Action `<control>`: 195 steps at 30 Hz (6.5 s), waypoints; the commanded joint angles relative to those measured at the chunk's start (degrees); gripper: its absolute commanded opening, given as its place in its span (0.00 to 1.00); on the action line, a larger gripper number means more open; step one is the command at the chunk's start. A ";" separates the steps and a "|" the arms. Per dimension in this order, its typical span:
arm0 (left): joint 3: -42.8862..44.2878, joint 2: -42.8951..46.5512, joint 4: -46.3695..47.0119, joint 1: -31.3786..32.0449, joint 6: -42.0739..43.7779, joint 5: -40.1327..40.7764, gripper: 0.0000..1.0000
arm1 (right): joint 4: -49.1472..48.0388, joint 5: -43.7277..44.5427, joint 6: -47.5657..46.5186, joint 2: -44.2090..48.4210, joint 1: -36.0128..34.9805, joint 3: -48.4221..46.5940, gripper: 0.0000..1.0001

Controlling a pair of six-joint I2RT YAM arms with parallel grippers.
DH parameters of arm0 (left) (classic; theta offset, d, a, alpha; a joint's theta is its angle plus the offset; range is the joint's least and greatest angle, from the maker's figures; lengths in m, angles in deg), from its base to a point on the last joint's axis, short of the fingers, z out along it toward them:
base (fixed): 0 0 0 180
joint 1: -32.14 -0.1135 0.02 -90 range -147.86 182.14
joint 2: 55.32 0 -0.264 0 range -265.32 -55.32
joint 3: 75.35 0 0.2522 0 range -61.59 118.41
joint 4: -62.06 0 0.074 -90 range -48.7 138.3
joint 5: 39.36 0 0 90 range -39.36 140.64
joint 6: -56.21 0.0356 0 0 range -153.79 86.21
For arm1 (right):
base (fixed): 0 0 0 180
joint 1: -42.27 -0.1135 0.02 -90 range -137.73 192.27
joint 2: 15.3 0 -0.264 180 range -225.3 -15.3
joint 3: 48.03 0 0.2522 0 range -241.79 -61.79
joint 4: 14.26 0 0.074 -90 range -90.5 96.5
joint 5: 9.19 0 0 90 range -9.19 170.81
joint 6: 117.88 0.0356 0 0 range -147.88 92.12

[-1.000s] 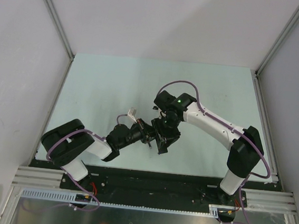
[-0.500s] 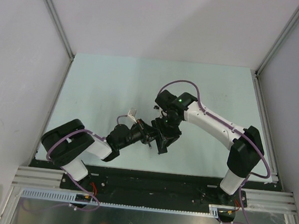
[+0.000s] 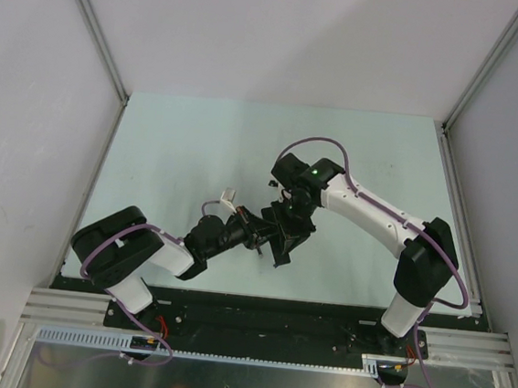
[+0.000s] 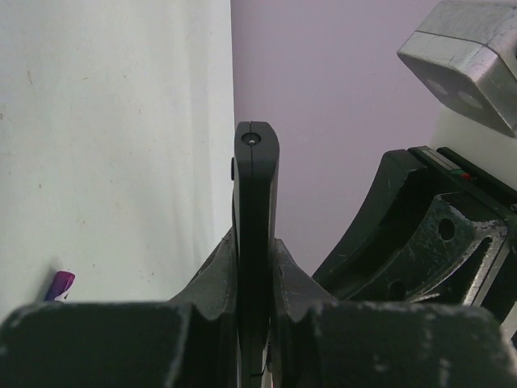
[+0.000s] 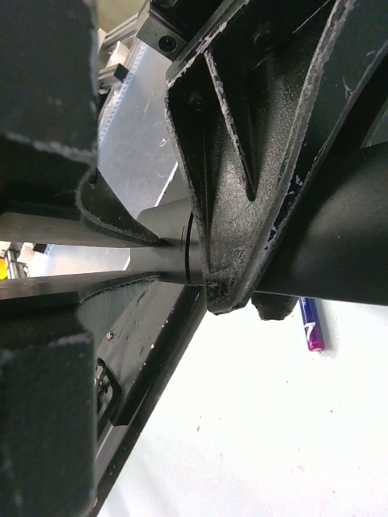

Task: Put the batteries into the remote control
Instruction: Load the battery cover into the remote control, then turn over the remote control at the center of the board.

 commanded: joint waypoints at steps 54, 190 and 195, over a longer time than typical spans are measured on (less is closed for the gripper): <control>-1.28 -2.14 26.59 -5.72 -11.82 -2.95 0.00 | -10.85 -2.00 4.34 13.87 7.08 2.90 0.40; 40.89 11.41 -85.71 -14.16 51.10 18.98 0.00 | -39.25 25.67 11.91 45.69 11.40 44.13 0.71; 50.91 2.29 -98.28 -10.47 59.45 35.79 0.00 | -38.02 29.28 11.03 46.13 10.07 44.04 0.71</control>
